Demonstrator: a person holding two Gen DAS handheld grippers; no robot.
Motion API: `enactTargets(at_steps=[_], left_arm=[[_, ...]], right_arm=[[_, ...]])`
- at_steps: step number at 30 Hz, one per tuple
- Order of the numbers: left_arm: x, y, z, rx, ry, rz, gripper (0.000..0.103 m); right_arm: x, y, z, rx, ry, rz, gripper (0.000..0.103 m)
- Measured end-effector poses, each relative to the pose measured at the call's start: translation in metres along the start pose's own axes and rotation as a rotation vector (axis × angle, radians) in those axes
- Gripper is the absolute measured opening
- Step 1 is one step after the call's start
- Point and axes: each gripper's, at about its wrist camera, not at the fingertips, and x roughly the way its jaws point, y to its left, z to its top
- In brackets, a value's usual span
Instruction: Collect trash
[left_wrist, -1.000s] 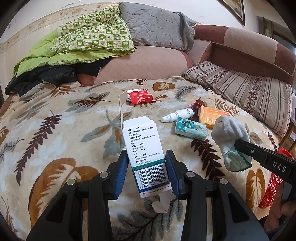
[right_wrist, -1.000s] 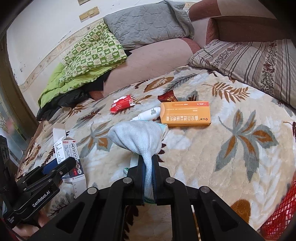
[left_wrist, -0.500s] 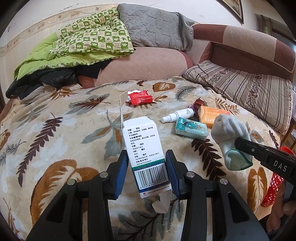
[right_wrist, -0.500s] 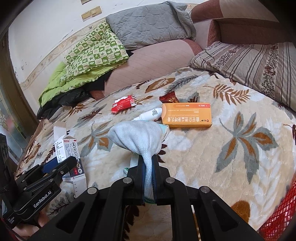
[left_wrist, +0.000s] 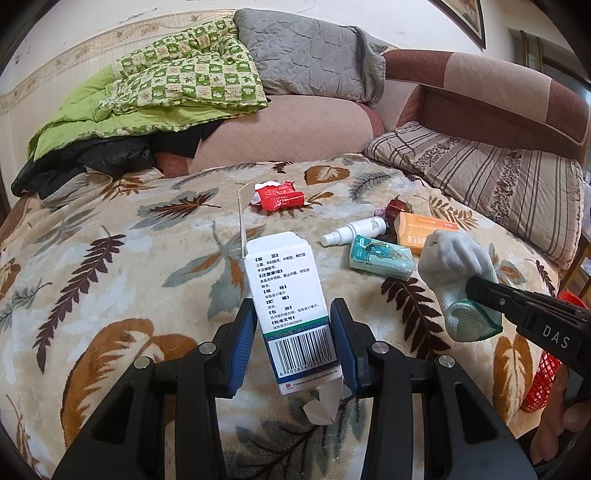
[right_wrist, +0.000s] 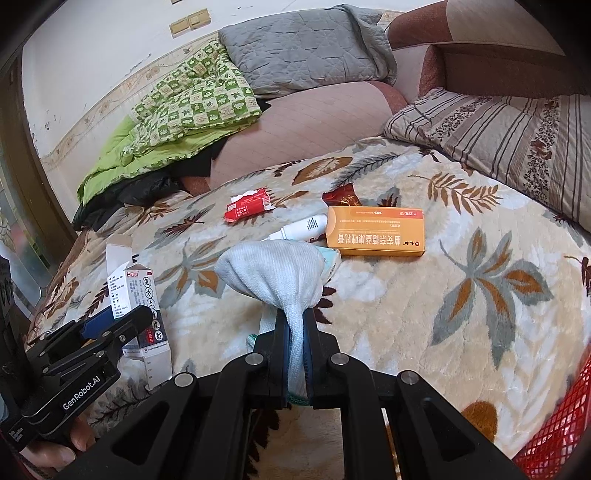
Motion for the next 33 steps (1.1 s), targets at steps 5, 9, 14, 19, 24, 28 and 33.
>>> enactTargets(at_steps=[5, 9, 14, 19, 24, 28, 33], left_arm=[[0.0, 0.0, 0.0, 0.001, -0.001, 0.001, 0.04], [0.0, 0.0, 0.0, 0.001, -0.001, 0.0, 0.04], [0.0, 0.0, -0.001, 0.001, -0.001, 0.0, 0.04], [-0.002, 0.0, 0.0, -0.001, -0.005, -0.003, 0.04], [-0.012, -0.005, 0.005, -0.008, -0.04, -0.049, 0.04], [-0.018, -0.01, 0.007, -0.003, -0.057, -0.11, 0.04], [-0.021, -0.023, 0.005, 0.025, -0.04, -0.164, 0.037]], right_arm=[[0.0, 0.0, 0.0, -0.001, 0.001, 0.0, 0.007], [0.0, 0.001, 0.0, -0.001, 0.0, 0.0, 0.007], [-0.001, 0.001, -0.001, -0.001, 0.0, -0.001, 0.007], [-0.001, -0.002, 0.0, 0.001, -0.004, -0.002, 0.007], [-0.008, -0.01, 0.003, 0.03, -0.019, 0.003, 0.007], [-0.025, -0.023, 0.004, 0.101, -0.032, 0.023, 0.007], [-0.053, -0.047, 0.001, 0.179, -0.047, 0.038, 0.007]])
